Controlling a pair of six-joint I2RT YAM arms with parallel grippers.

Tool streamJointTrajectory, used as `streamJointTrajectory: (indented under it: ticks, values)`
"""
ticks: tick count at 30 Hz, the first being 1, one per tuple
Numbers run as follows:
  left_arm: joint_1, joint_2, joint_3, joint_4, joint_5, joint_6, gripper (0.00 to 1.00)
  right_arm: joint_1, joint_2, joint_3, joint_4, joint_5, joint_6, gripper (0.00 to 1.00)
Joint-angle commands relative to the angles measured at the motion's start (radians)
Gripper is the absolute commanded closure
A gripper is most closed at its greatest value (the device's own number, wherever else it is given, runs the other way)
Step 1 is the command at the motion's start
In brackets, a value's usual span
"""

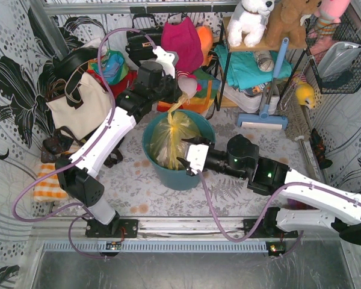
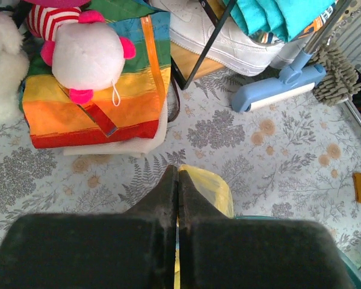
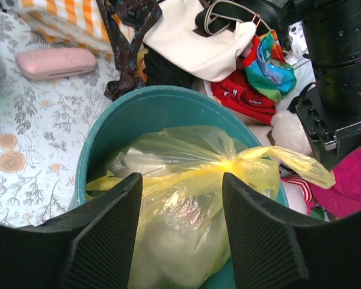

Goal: Tie the trash bag

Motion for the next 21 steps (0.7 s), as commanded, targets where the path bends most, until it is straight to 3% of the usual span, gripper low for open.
streamJointTrajectory:
  ticks: [1, 4, 6, 9, 14, 21]
  values:
    - [-0.001, -0.015, 0.014, 0.122, -0.069, 0.023, 1.00, -0.018, 0.020, 0.067, -0.104, 0.016, -0.032, 0.48]
    - [0.003, 0.016, 0.052, 0.126, -0.107, 0.046, 1.00, -0.092, 0.059, 0.115, -0.175, -0.059, -0.038, 0.56]
    - [0.004, 0.064, 0.106, 0.093, -0.107, 0.063, 1.00, -0.206, 0.100, 0.195, -0.251, -0.211, -0.019, 0.61]
    - [0.004, 0.120, 0.149, 0.075, -0.092, 0.071, 1.00, -0.249, 0.164, 0.274, -0.376, -0.340, -0.153, 0.64]
    - [0.013, 0.208, 0.186, 0.066, -0.080, 0.071, 1.00, -0.268, 0.242, 0.352, -0.522, -0.454, -0.333, 0.54]
    - [0.036, 0.325, 0.282, 0.008, -0.030, 0.051, 1.00, -0.290, 0.346, 0.424, -0.577, -0.521, -0.474, 0.43]
